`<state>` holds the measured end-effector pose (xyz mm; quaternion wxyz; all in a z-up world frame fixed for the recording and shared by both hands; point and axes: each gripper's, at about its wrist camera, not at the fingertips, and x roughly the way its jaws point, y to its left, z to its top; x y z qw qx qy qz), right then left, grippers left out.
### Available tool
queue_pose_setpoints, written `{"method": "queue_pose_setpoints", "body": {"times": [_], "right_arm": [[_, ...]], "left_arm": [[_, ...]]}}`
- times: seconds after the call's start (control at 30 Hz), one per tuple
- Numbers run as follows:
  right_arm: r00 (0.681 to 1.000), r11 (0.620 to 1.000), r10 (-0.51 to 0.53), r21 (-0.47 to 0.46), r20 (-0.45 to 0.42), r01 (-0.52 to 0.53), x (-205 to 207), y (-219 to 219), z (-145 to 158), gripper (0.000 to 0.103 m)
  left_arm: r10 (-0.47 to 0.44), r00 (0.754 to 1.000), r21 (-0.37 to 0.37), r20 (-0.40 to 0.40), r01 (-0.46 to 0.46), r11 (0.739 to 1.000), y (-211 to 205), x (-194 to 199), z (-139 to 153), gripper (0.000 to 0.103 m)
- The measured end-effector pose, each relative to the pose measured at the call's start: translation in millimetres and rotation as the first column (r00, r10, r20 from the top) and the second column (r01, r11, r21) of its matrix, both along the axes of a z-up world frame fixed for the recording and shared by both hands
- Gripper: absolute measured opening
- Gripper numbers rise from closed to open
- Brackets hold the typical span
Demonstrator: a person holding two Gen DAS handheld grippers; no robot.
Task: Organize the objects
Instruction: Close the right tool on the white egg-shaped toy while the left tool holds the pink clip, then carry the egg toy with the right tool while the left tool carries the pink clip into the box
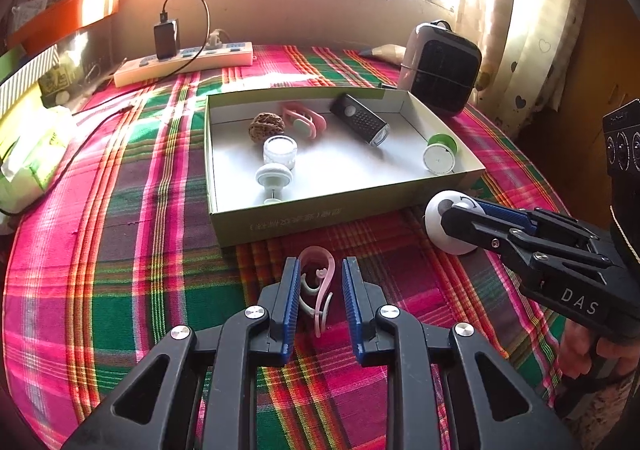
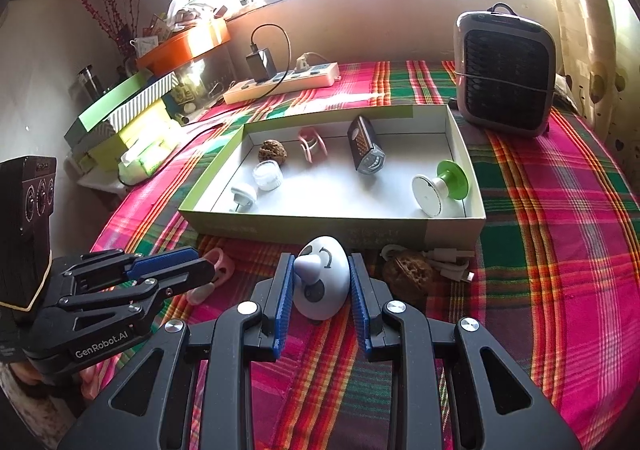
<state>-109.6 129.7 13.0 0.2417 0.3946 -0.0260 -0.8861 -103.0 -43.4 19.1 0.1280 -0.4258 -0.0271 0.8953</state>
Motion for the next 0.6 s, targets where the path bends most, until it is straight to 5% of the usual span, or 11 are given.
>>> {"method": "queue_pose_setpoints", "body": {"times": [0.23,0.37,0.6], "right_arm": [[1.0,1.0,0.002,0.0,0.0,-0.002,0,0,-1,0.028],[1.0,1.0,0.002,-0.002,0.007,-0.002,-1,0,-2,0.028],[1.0,1.0,0.007,-0.004,0.011,-0.007,0,0,-4,0.028]], "left_arm": [[0.007,1.0,-0.017,0.007,-0.007,1.0,3,-1,-3,0.021],[-0.002,0.999,-0.038,-0.039,0.0,0.999,4,3,4,0.033],[-0.01,0.999,-0.041,0.035,0.012,0.999,4,-5,-12,0.036]]}}
